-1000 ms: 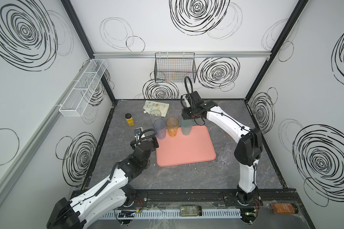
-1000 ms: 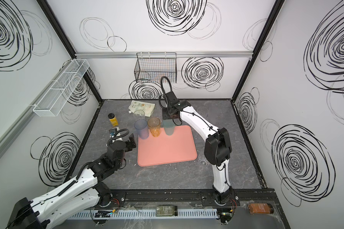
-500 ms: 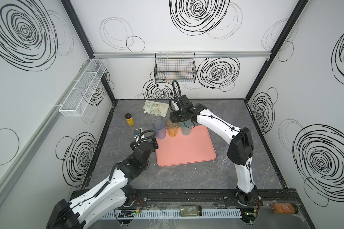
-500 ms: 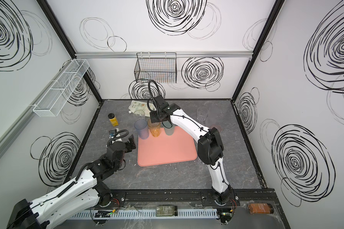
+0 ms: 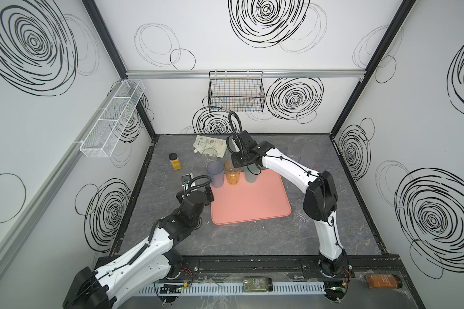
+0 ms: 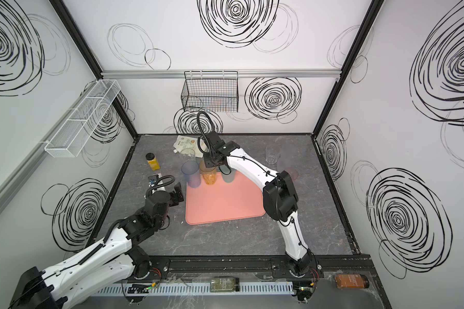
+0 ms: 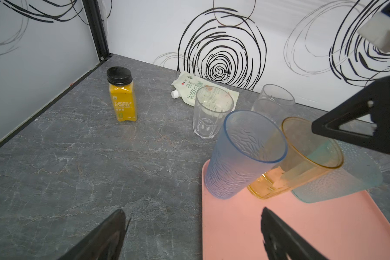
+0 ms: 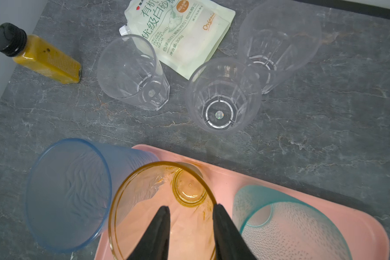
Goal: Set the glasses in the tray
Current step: 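Lower the teal cup onto the tray and open the right gripper, then move the right gripper to the small pink cup beyond the tray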
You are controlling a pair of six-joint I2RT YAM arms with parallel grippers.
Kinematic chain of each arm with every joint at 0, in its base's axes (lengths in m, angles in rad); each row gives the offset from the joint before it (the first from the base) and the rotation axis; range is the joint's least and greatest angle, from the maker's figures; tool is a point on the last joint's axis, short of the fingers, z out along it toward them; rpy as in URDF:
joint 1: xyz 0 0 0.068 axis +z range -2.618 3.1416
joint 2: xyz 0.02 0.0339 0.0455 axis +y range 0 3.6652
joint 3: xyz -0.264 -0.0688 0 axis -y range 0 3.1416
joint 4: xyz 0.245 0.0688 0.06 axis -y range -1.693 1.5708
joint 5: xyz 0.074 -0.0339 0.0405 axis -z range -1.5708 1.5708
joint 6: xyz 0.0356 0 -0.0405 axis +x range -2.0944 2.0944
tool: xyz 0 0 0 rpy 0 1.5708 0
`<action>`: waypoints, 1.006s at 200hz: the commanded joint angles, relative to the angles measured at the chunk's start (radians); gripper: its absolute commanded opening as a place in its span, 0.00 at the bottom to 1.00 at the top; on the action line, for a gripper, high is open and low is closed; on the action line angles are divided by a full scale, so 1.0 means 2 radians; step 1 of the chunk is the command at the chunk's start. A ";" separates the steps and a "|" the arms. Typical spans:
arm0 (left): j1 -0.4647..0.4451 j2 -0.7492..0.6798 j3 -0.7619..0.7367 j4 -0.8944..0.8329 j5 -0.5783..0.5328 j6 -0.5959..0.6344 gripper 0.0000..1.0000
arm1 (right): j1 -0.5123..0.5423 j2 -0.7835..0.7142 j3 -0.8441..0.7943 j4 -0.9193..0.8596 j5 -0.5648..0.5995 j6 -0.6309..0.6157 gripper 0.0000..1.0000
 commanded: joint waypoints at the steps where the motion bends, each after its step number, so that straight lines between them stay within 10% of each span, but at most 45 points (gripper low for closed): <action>1: -0.003 0.004 -0.003 0.016 -0.001 -0.007 0.96 | 0.004 0.014 0.012 -0.019 0.019 -0.006 0.33; 122: -0.013 0.023 -0.003 0.042 0.022 -0.007 0.96 | 0.001 -0.043 -0.026 -0.022 0.042 -0.026 0.48; 201: -0.117 0.109 0.049 0.072 -0.026 0.016 0.96 | -0.061 -0.135 -0.113 -0.001 0.018 -0.035 0.51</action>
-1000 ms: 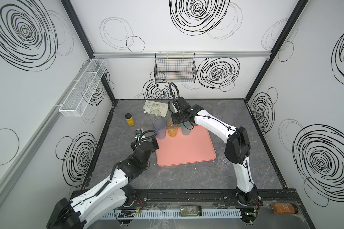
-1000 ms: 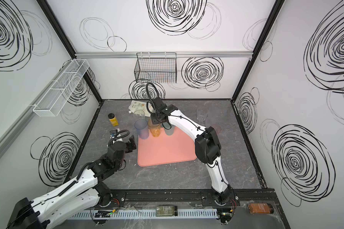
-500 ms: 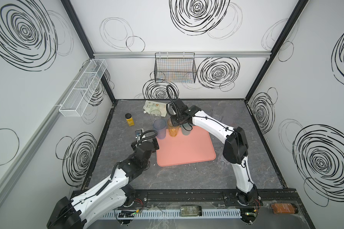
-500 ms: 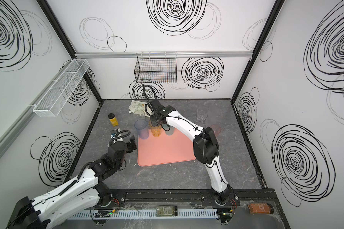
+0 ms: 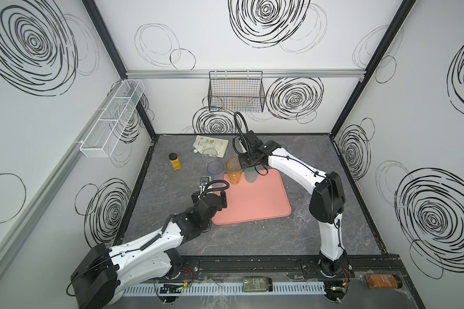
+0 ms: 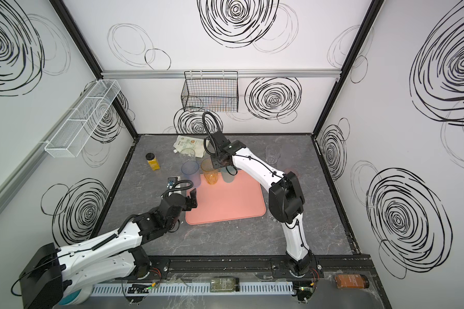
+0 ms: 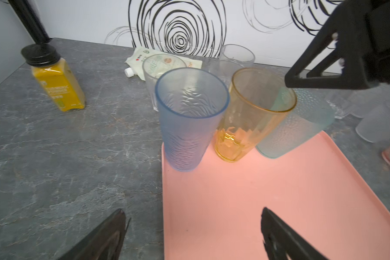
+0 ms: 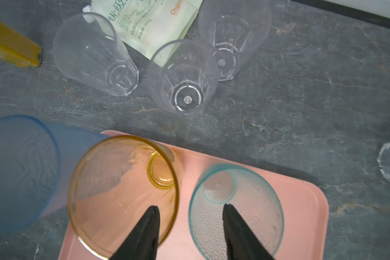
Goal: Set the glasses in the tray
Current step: 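Move the right gripper to the small pink cup beyond the tray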
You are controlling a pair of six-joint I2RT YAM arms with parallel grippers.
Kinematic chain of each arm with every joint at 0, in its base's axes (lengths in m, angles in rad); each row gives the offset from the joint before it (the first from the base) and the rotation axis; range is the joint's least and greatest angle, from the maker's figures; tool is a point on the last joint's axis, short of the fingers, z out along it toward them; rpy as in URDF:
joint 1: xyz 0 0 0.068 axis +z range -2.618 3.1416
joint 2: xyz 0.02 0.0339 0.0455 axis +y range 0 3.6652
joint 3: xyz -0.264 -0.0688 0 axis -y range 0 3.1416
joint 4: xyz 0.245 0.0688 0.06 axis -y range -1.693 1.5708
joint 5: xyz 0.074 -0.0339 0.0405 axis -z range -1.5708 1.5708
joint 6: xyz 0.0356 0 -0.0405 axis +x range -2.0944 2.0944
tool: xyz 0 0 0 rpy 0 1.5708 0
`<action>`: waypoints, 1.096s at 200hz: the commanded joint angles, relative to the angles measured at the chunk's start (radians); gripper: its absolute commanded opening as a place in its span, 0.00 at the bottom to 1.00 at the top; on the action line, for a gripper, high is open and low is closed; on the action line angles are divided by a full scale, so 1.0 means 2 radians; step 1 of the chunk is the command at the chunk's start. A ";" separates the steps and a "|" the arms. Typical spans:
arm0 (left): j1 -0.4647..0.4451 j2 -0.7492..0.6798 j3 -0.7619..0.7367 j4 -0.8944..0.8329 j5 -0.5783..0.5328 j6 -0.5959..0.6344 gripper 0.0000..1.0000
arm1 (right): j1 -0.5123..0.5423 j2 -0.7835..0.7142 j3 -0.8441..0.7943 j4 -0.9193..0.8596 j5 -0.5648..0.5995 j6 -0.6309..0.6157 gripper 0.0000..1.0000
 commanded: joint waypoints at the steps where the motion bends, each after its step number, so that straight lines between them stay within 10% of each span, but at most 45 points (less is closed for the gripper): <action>1: -0.019 0.020 0.025 0.041 -0.033 0.014 0.96 | -0.030 -0.076 -0.045 0.028 -0.006 -0.006 0.51; 64: -0.073 0.129 0.142 0.080 -0.001 0.121 0.97 | -0.127 -0.225 -0.227 0.019 0.131 0.055 0.57; 101: -0.106 0.151 0.137 0.099 0.024 0.082 0.98 | -0.226 -0.308 -0.364 0.078 0.089 0.038 0.57; 219: -0.155 0.244 0.147 0.093 0.061 0.037 0.99 | -0.270 -0.161 -0.306 0.082 0.083 0.036 0.50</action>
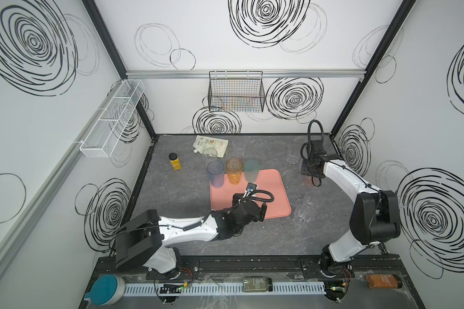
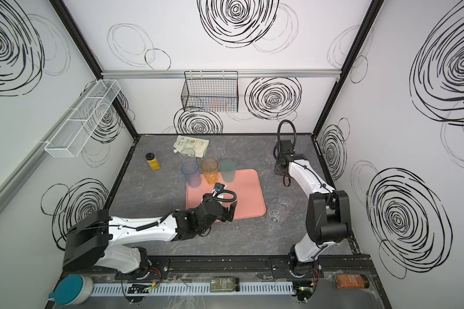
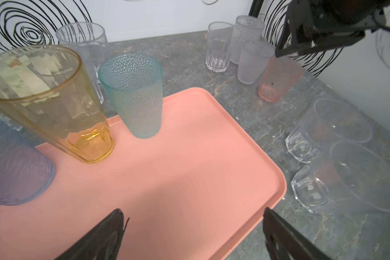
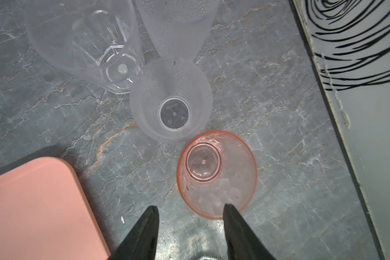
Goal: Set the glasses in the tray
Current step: 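Move the right gripper to the small pink cup beyond the tray, then lower the right gripper around the pink cup's rim and close it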
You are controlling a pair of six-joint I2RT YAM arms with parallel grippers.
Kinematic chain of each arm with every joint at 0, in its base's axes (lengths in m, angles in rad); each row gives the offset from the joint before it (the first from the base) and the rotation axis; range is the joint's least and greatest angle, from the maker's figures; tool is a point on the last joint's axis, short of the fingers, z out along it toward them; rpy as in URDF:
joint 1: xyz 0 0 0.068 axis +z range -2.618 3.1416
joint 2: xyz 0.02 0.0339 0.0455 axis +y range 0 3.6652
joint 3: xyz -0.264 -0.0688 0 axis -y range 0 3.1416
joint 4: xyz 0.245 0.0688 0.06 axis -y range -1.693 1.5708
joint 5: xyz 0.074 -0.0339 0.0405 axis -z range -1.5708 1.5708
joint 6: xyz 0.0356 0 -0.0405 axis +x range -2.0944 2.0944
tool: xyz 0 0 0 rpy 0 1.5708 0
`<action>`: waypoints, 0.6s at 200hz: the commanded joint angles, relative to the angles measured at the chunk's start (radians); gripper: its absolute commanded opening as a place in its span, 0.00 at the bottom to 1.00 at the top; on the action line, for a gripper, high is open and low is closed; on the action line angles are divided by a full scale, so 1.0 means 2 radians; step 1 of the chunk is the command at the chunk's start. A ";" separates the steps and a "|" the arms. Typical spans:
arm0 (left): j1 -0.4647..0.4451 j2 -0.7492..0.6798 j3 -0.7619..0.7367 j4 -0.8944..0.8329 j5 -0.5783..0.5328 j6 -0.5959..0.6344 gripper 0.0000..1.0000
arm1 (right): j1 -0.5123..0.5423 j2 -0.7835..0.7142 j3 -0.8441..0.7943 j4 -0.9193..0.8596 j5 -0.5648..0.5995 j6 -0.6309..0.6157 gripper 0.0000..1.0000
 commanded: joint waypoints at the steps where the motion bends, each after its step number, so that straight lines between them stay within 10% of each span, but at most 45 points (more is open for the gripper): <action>1: -0.001 0.014 0.019 0.008 0.010 0.001 0.99 | -0.001 0.011 -0.001 0.008 -0.001 0.003 0.50; 120: 0.001 0.027 0.008 0.009 0.011 0.006 0.99 | 0.011 0.044 -0.006 0.015 0.020 -0.008 0.14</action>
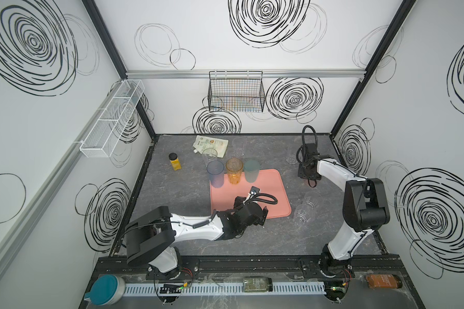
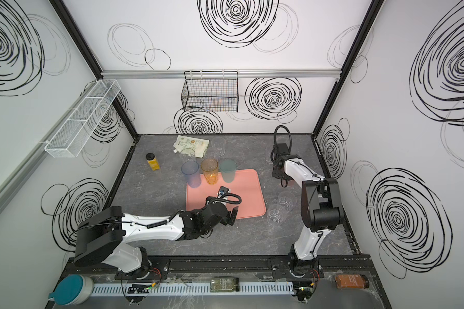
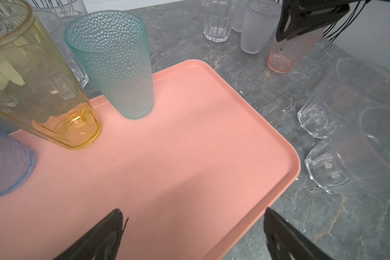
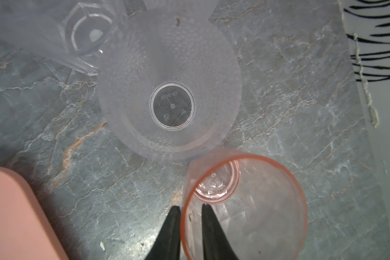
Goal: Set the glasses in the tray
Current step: 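Lower the right gripper around the pink cup's rim and close it, then carry the pink cup with the right gripper onto the tray beside the teal cup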
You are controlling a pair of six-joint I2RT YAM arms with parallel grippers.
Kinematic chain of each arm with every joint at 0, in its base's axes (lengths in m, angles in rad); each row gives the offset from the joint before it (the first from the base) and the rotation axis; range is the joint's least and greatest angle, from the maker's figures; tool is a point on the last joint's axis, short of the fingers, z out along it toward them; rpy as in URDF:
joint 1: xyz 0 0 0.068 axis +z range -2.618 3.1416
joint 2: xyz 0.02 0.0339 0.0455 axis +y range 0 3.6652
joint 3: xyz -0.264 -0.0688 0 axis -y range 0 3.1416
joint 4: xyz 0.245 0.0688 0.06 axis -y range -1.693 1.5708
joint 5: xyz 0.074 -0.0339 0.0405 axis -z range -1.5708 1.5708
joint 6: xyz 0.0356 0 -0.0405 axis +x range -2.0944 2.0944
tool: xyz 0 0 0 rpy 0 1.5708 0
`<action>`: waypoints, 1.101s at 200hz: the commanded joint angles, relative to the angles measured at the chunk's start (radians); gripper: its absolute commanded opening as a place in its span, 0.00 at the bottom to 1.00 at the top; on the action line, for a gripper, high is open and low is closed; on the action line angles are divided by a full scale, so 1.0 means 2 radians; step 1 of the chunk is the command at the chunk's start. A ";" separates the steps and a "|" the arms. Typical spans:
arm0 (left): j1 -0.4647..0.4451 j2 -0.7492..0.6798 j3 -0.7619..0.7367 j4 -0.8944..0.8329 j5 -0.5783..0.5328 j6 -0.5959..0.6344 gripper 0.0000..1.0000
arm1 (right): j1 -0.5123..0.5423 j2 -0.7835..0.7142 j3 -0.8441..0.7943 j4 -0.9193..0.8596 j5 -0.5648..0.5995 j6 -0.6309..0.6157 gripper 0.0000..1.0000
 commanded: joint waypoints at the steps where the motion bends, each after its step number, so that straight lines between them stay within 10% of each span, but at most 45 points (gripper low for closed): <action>1: 0.001 -0.002 0.008 0.011 -0.007 0.003 0.99 | 0.009 -0.009 -0.003 -0.004 0.014 0.000 0.14; 87: 0.042 -0.112 -0.019 -0.038 -0.044 0.044 0.99 | 0.111 -0.100 0.067 -0.118 0.066 0.009 0.03; 129: 0.087 -0.210 -0.062 -0.062 -0.056 0.028 0.98 | 0.166 -0.112 0.094 -0.092 -0.042 -0.021 0.03; 220: 0.209 -0.315 -0.125 -0.094 -0.055 0.005 0.96 | 0.190 0.040 0.187 -0.101 -0.078 -0.024 0.03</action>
